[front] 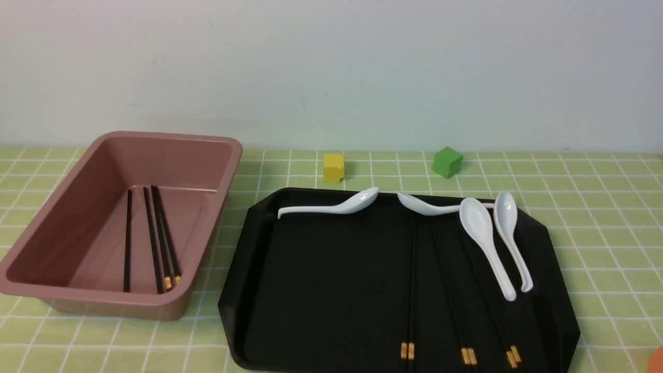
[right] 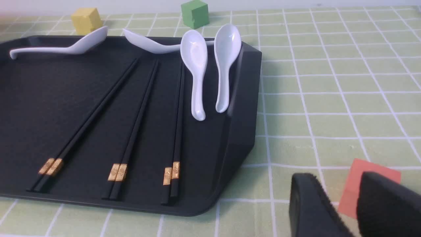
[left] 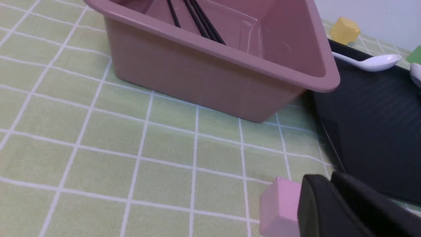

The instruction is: On green tablecloth take chopsticks from black tray and put them in box.

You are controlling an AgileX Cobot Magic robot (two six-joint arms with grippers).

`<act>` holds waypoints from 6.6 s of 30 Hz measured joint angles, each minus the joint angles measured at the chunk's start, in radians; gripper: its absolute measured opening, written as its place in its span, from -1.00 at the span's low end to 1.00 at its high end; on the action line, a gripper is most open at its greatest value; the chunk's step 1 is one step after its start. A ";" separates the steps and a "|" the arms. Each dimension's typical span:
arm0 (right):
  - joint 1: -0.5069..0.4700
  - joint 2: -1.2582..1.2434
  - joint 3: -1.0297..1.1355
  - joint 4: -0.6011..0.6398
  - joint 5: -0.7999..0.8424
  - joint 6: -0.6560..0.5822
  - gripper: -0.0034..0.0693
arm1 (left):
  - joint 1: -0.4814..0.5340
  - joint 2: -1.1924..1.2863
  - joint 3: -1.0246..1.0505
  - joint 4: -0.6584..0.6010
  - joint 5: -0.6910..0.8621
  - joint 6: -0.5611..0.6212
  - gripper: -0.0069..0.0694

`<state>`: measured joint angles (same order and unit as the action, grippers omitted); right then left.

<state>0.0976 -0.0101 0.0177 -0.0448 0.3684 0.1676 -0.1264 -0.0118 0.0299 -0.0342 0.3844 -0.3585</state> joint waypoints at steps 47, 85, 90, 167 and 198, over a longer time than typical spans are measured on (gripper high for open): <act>0.000 0.000 0.000 0.000 0.000 0.000 -0.25 | 0.000 0.000 0.000 0.001 0.000 0.000 -0.56; 0.009 0.914 -0.618 0.400 0.460 -0.038 -0.91 | 0.000 0.000 0.000 0.003 0.000 0.000 -0.50; 0.152 1.268 -0.709 0.674 0.462 -0.333 -0.91 | 0.000 0.000 0.000 0.003 0.000 0.000 -0.49; 0.627 2.052 -2.219 0.326 0.787 -0.048 -0.93 | 0.000 0.000 0.000 0.003 0.001 0.000 -0.43; 0.622 0.799 -0.630 -0.053 -0.272 0.012 -0.90 | 0.000 0.000 0.000 0.003 0.001 0.000 -0.38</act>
<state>0.7197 0.7892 -0.6123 -0.0983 0.0967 0.1799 -0.1264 -0.0118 0.0299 -0.0313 0.3854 -0.3585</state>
